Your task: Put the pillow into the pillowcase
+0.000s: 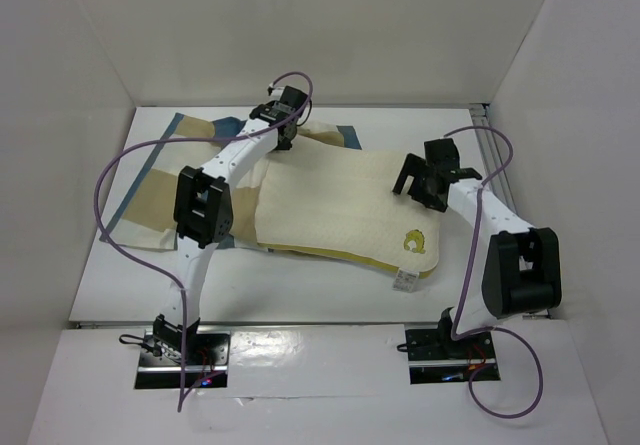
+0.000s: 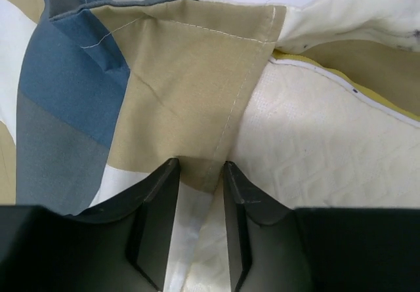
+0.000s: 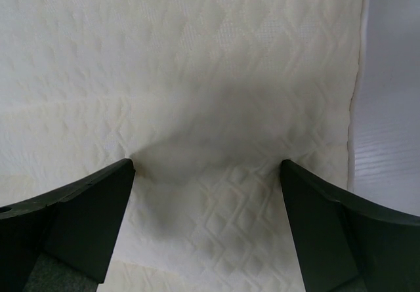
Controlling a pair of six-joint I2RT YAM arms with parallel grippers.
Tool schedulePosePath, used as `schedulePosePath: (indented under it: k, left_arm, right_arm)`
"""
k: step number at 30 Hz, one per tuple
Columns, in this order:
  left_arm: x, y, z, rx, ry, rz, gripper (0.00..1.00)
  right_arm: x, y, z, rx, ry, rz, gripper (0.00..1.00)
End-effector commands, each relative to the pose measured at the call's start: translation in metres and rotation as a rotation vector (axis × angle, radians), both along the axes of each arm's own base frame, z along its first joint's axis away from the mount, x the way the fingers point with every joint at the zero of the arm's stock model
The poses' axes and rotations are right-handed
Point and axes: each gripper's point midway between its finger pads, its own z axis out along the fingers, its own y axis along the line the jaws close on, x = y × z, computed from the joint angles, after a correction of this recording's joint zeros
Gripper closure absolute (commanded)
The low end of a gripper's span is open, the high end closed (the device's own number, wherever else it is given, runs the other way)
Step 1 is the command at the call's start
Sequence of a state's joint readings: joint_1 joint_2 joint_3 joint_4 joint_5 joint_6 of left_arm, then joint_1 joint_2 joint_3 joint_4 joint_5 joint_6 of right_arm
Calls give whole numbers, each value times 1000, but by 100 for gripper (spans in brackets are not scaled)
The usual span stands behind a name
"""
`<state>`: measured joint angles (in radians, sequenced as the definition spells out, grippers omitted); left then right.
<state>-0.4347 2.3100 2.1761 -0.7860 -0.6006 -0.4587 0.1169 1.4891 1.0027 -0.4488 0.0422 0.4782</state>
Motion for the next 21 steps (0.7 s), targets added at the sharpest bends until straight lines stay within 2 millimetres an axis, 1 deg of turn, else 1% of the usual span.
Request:
schedulePosePath:
  k: [1,2,3,4,5,6,7,8,9,10,11,12,13,14,15,16,17,18,19,20,21]
  left_arm:
    - [4,-3,15,4,-29,-21,56]
    - [6,-3,19,0,-39,-21,61]
    - [6,-4,19,-6,-41,-15,69]
    - [6,-4,19,-6,-41,-15,79]
    - [7,-9,21,-31,-42,-30,96]
    - [9,-14,31,-57,-57,-53,100]
    - [7,-21,29,-77,-40,-88,100]
    - [9,-36,38,-143,-47,-151,100]
    - [12,-45,40,-169,-55,-195,100]
    - [12,-53,48,-201,-64,-239,100]
    - [5,-77,53,-267,-52,-331,100]
    - [1,-91,58,-302,-52,-374,100]
    - [0,-98,61,-326,-48,-413,100]
    - [-9,-117,65,-376,-32,-484,100]
    - [-16,-130,65,-402,-18,-523,100]
    - [-20,-140,69,-426,-16,-555,100]
    - [-25,-144,68,-445,2,-574,100]
    - [-38,-164,70,-505,33,-646,100]
    - [-45,-177,69,-528,48,-694,100]
    - [-50,-180,69,-554,68,-699,100]
    - [-56,-189,73,-586,74,-719,100]
  right_arm:
    - [-7,7,-4,39,5,16,0]
    - [-10,6,-8,32,15,25,2]
    - [-6,9,-6,43,-3,32,5]
    - [-8,11,-9,53,1,40,7]
    - [-6,14,-11,62,-1,61,12]
    - [-11,26,-18,111,15,119,19]
    - [-9,38,-16,140,-7,165,26]
    - [-10,48,-18,173,-2,200,62]
    - [-12,71,-11,226,-23,285,80]
    - [-14,83,-8,245,-32,324,94]
    - [-16,93,-2,247,-52,354,100]
    - [-19,103,12,256,-87,381,100]
    - [-25,121,22,249,-118,416,100]
    - [-29,130,31,248,-142,433,100]
    - [-34,137,39,249,-163,445,100]
    - [-43,151,55,253,-193,461,100]
    - [-50,157,61,258,-200,472,100]
    - [-55,164,68,267,-216,480,100]
    - [-61,169,84,284,-253,468,100]
    - [-78,184,83,296,-247,509,100]
    - [-87,190,84,304,-246,520,100]
